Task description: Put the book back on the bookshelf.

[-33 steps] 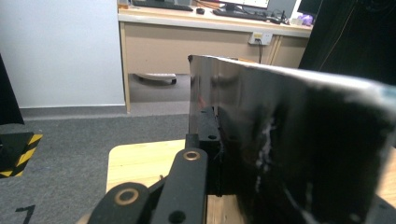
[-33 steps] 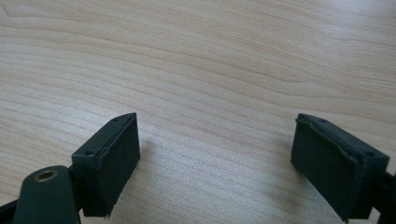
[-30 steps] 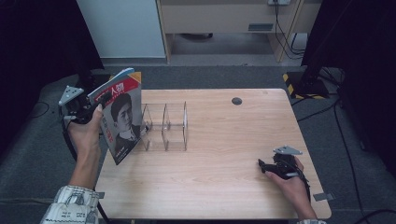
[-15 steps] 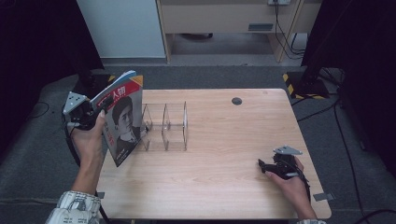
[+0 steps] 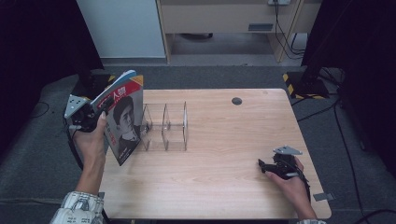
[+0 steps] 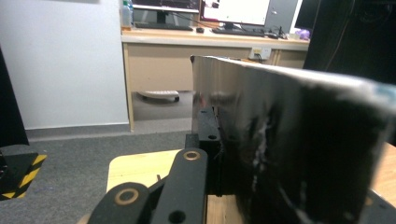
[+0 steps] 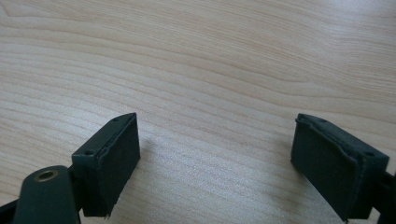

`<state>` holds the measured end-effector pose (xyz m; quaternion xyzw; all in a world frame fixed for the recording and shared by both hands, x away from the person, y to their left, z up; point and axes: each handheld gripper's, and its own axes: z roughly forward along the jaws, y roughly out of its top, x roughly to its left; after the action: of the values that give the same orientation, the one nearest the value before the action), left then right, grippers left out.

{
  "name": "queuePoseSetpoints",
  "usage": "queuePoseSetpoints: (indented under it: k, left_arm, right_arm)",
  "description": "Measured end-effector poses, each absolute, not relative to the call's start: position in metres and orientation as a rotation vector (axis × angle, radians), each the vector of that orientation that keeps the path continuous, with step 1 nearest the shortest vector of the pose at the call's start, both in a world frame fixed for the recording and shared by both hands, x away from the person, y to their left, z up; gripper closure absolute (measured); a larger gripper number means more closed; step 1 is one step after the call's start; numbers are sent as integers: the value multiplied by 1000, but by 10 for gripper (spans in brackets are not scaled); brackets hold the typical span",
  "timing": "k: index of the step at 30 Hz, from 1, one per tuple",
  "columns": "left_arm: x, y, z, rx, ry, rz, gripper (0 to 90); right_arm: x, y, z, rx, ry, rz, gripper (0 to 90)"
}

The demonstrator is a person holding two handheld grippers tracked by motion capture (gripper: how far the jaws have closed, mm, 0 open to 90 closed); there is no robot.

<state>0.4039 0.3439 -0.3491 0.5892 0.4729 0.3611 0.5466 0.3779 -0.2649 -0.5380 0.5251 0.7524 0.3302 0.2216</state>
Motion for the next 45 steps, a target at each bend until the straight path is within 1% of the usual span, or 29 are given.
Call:
queuePoseSetpoints:
  k: [13, 45]
  left_arm:
    - [400, 347, -366, 1337, 1107, 844, 868]
    - [393, 348, -380, 1280, 1092, 851, 865]
  right_arm:
    - [378, -265, -538, 1448, 2080, 913, 158]
    - [378, -265, -538, 1441, 2086, 913, 158]
